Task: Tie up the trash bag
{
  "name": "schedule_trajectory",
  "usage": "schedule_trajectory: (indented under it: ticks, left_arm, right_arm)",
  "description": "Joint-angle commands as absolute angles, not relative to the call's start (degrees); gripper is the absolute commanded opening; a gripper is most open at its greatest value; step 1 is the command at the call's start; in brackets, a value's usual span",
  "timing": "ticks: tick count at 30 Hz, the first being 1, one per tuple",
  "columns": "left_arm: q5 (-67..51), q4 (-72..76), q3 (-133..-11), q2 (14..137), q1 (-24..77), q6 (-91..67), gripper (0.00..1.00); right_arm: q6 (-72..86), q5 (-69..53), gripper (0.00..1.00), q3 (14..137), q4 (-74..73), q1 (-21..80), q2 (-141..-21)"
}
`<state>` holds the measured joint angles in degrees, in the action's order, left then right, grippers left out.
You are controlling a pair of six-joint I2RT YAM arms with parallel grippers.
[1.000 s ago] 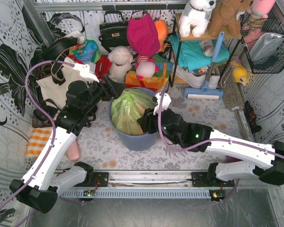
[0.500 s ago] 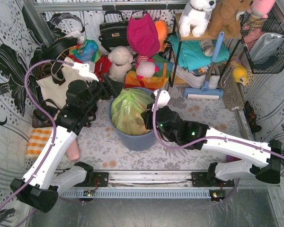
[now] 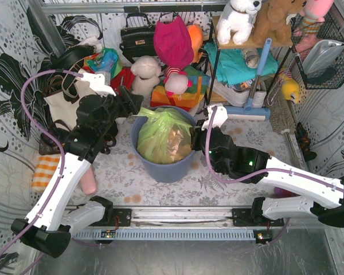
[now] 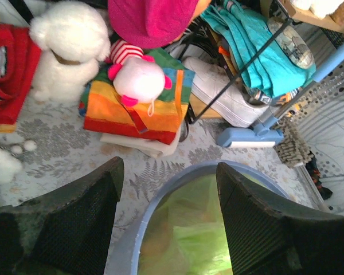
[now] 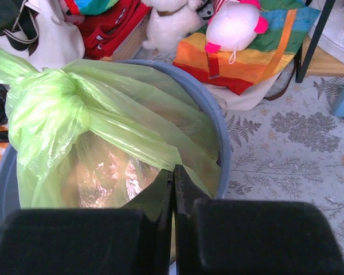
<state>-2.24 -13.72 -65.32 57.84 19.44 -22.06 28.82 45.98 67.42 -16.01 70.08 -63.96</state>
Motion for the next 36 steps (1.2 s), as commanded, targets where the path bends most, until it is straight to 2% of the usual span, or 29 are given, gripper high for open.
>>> schedule_trajectory:
  ticks: [1,6,15,24,29,36]
  left_arm:
    - [3.12,-15.27,-68.69,56.44,19.01,-17.52,0.73]
    - [2.03,-19.44,-70.35,56.3,19.06,-16.7,0.71]
    - [-10.53,-30.95,-73.83,53.33,18.99,-16.67,0.68]
    - [-7.69,-36.78,-72.98,49.74,19.07,-16.62,0.62]
    - [-7.5,-35.93,-70.86,50.09,19.04,-16.51,0.61]
    - [-10.63,-24.56,-65.38,50.34,19.04,-19.79,0.61]
  right_arm:
    - [27.01,49.44,0.0,68.93,-16.55,69.87,-63.11]
    - [26.41,48.8,0.0,69.04,-15.83,69.88,-63.66]
    - [25.81,48.53,0.0,68.91,-14.84,69.88,-63.62]
    - [26.0,47.72,0.0,69.13,-14.5,69.89,-64.07]
    - [25.84,47.62,0.0,69.34,-14.34,69.88,-64.16]
    - [25.75,47.51,0.0,69.13,-13.45,69.88,-64.2]
